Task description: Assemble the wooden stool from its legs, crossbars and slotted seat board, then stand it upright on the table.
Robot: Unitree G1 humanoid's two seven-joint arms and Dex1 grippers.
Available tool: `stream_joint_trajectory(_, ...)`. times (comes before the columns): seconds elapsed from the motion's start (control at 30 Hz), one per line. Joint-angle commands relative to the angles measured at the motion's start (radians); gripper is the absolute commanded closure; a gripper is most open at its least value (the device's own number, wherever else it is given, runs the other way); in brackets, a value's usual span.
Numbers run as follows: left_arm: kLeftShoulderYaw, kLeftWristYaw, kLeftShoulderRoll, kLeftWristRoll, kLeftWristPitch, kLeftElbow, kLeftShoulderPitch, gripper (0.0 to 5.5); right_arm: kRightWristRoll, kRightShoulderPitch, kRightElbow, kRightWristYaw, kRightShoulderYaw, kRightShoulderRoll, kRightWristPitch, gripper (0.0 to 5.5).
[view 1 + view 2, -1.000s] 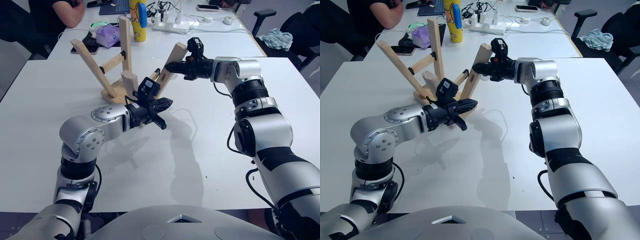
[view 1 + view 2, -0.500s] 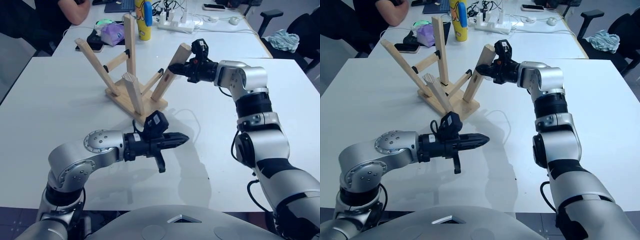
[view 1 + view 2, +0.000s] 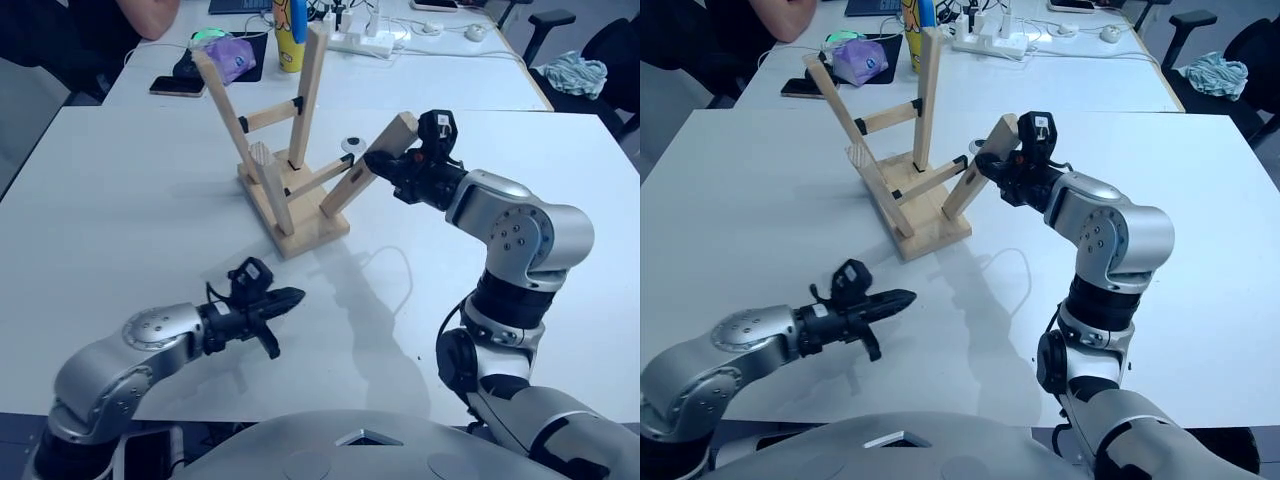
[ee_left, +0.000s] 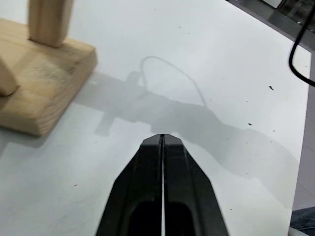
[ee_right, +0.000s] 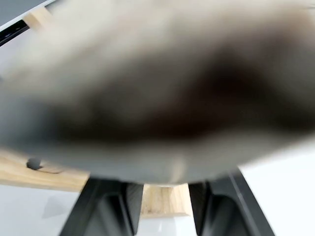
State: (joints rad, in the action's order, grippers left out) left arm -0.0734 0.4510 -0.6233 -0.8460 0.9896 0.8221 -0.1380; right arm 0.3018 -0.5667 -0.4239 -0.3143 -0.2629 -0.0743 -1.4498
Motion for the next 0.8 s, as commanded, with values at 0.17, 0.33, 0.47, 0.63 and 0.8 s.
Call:
stream_joint_trajectory(0.17, -0.177, 0.029, -0.294, -0.174, 0.007, -0.251, 0.776, 5.5, -0.048, 0.121, 0.009, 0.15, 0.083, 0.014, -0.164, 4.45)
stream_joint_trajectory(0.33, 0.285, 0.128, -0.3, 0.298, -0.107, -0.534, 1.139, 5.5, -0.038, 0.101, 0.01, 0.148, 0.121, 0.005, -0.163, 4.45)
stream_joint_trajectory(0.47, 0.623, 0.286, -0.185, 0.623, -0.3, -0.871, 1.219, 5.5, -0.038, 0.088, 0.019, 0.149, 0.146, 0.008, -0.162, 4.45)
stream_joint_trajectory(0.63, 0.628, 0.444, 0.025, 0.673, -0.531, -1.316, 1.31, 5.5, -0.04, 0.073, 0.046, 0.148, 0.164, 0.016, -0.144, 4.45)
stream_joint_trajectory(0.8, 0.451, 0.463, 0.118, 0.563, -0.504, -1.412, 1.33, 5.5, -0.04, 0.058, 0.09, 0.147, 0.174, 0.009, -0.104, 4.45)
